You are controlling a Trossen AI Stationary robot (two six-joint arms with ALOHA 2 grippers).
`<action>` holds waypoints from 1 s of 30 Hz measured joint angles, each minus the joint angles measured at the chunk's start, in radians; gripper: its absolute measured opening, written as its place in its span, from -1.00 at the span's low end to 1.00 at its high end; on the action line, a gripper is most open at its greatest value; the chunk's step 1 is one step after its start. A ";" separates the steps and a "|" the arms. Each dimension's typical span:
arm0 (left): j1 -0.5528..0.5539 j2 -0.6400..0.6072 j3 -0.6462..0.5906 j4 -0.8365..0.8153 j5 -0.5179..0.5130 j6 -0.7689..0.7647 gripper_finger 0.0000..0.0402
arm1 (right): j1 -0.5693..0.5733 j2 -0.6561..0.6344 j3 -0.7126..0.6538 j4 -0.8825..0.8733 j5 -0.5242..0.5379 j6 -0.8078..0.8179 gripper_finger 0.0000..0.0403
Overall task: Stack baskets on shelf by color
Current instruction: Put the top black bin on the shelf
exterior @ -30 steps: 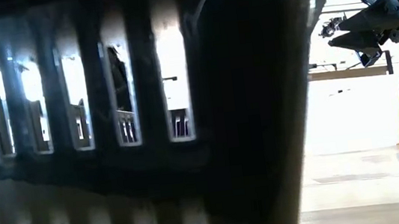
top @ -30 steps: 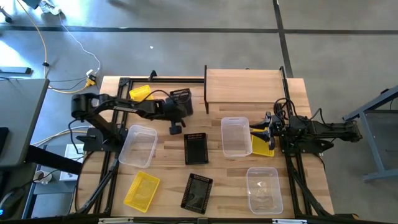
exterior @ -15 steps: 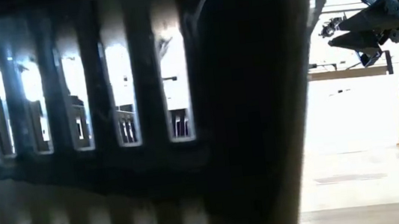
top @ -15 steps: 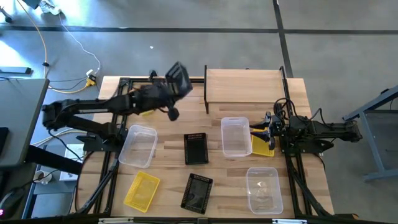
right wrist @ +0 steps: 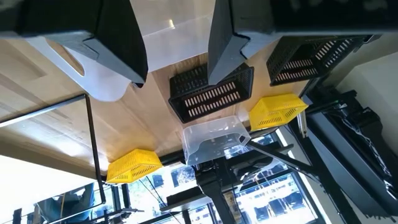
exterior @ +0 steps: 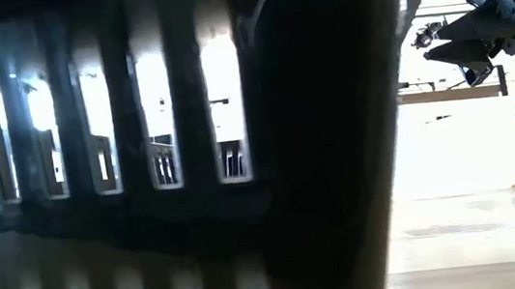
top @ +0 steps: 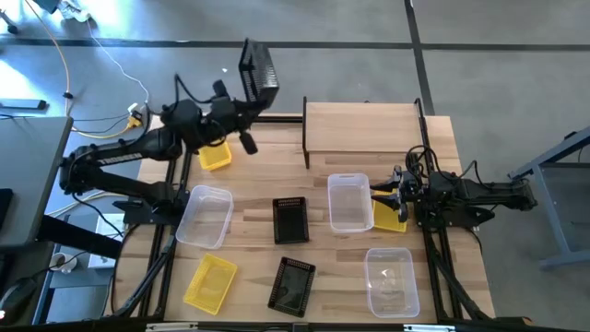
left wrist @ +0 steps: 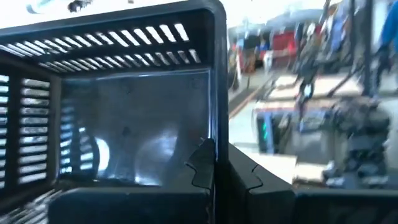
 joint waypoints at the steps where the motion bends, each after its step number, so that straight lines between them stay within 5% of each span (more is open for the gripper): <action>1: 0.000 0.020 0.031 -0.038 -0.013 0.012 -1.00 | 0.000 0.000 0.000 0.000 0.000 -0.008 -0.24; 18: -0.002 0.422 0.461 -0.482 0.058 0.031 -1.00 | 0.000 0.000 0.000 0.000 0.000 -0.011 -0.24; 30: -0.003 0.606 0.636 -0.589 0.177 0.010 -1.00 | 0.000 0.000 0.000 0.004 0.000 0.311 -0.24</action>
